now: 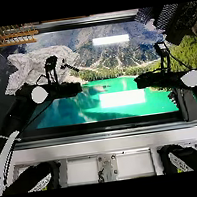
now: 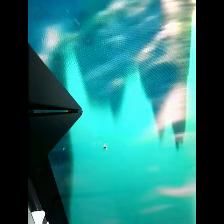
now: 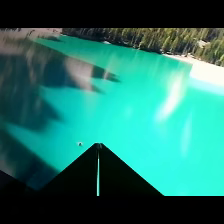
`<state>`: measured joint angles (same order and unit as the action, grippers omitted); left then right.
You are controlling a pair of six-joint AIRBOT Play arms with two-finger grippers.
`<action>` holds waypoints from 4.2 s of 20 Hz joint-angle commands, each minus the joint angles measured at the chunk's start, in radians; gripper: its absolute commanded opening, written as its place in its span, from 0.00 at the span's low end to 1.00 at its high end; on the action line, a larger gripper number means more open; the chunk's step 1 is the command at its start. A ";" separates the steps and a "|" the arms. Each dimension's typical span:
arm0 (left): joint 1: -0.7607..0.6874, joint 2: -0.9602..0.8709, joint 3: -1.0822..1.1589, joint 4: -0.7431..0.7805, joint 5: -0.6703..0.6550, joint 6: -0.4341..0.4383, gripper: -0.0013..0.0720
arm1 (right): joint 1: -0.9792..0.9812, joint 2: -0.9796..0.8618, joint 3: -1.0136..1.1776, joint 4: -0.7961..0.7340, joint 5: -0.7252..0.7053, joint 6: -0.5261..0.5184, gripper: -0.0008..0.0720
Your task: Fold the clothes and pants, and hang the long-sleeved shirts on hangers.
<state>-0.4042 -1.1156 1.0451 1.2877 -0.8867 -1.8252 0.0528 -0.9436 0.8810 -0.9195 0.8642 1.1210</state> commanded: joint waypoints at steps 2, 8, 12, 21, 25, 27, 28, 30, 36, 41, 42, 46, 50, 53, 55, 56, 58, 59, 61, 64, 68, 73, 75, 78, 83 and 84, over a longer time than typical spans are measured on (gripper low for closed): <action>0.001 0.001 0.000 0.000 0.000 0.000 0.02 | 0.001 0.000 0.000 0.000 0.000 0.000 0.04; 0.001 0.001 0.000 0.000 0.000 0.000 0.02 | 0.001 0.000 0.000 0.000 0.000 0.000 0.04; 0.001 0.000 0.000 -0.008 0.016 -0.001 0.02 | 0.001 0.000 0.000 0.000 0.000 0.000 0.04; 0.362 -0.137 0.001 0.097 0.106 0.010 0.97 | 0.001 0.000 0.000 0.001 0.000 0.000 0.04; 0.505 -0.329 0.036 0.072 0.151 0.020 0.97 | 0.001 0.000 0.000 0.000 0.000 0.000 0.04; 0.513 -0.426 0.101 0.072 0.153 0.035 0.97 | 0.001 0.000 0.000 0.001 0.000 0.000 0.04; 0.507 -0.470 0.138 0.072 0.148 0.048 0.97 | 0.001 -0.001 0.000 0.001 0.000 0.000 0.04; 0.483 -0.552 0.218 0.076 0.118 0.092 0.97 | 0.001 -0.001 0.000 0.000 0.000 0.000 0.04; 0.408 -0.712 0.394 0.232 0.014 0.111 0.97 | 0.001 0.000 0.000 0.000 0.000 0.000 0.04; 0.389 -0.730 0.407 0.240 0.023 0.097 0.75 | 0.001 -0.001 0.000 0.000 0.000 0.000 0.04; 0.389 -0.729 0.407 0.239 0.022 0.097 0.30 | 0.001 -0.001 0.000 0.001 0.000 0.000 0.04; 0.372 -0.668 0.407 0.229 0.018 0.097 0.02 | 0.001 0.000 0.000 0.000 0.000 0.000 0.04; 0.260 -0.512 0.407 0.228 -0.021 0.109 0.02 | 0.001 -0.001 0.000 0.001 -0.019 0.001 0.04; 0.102 -0.410 0.407 0.227 -0.101 0.108 0.02 | 0.001 -0.008 0.000 0.154 -0.077 0.058 0.04; -0.047 -0.364 0.407 0.219 -0.112 0.108 0.02 | -0.002 -0.005 0.002 0.211 -0.079 0.001 0.04; -0.117 -0.350 0.407 0.191 -0.108 0.108 0.02 | -0.022 0.000 0.010 0.204 -0.082 -0.056 0.04; -0.268 -0.338 0.407 0.150 -0.093 0.109 0.02 | -0.106 0.019 0.022 0.195 -0.078 -0.058 0.04; -0.334 -0.339 0.407 0.151 -0.082 0.108 0.02 | -0.162 0.035 0.022 0.194 -0.078 -0.059 0.04; -0.448 -0.344 0.407 0.154 -0.043 0.108 0.03 | -0.277 0.066 0.022 0.195 -0.063 -0.059 0.04; -0.476 -0.332 0.407 0.219 -0.014 0.078 0.84 | -0.412 0.085 0.022 0.194 0.002 -0.059 0.04; -0.253 -0.272 0.347 0.265 -0.210 0.056 0.84 | -0.473 0.087 0.021 0.185 0.133 -0.060 0.04; 0.074 -0.184 0.003 0.264 -0.212 0.056 0.84 | -0.446 0.086 0.020 0.172 0.165 -0.059 0.04; 0.154 -0.184 -0.080 0.261 -0.213 0.058 0.84 | -0.437 0.086 0.020 0.171 0.166 -0.059 0.04; 0.204 -0.170 -0.171 0.263 -0.206 0.100 0.84 | -0.430 0.086 0.020 0.171 0.166 -0.059 0.04; 0.326 -0.123 -0.282 0.252 -0.126 0.100 0.84 | -0.417 0.086 0.019 0.171 0.166 -0.059 0.04; 0.344 -0.123 -0.281 0.248 -0.123 0.102 0.84 | -0.417 0.086 0.019 0.171 0.166 -0.059 0.04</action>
<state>-0.1257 -1.2514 0.8043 1.5463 -1.0393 -1.7298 -0.3687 -0.8577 0.9009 -0.7483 1.0294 1.0618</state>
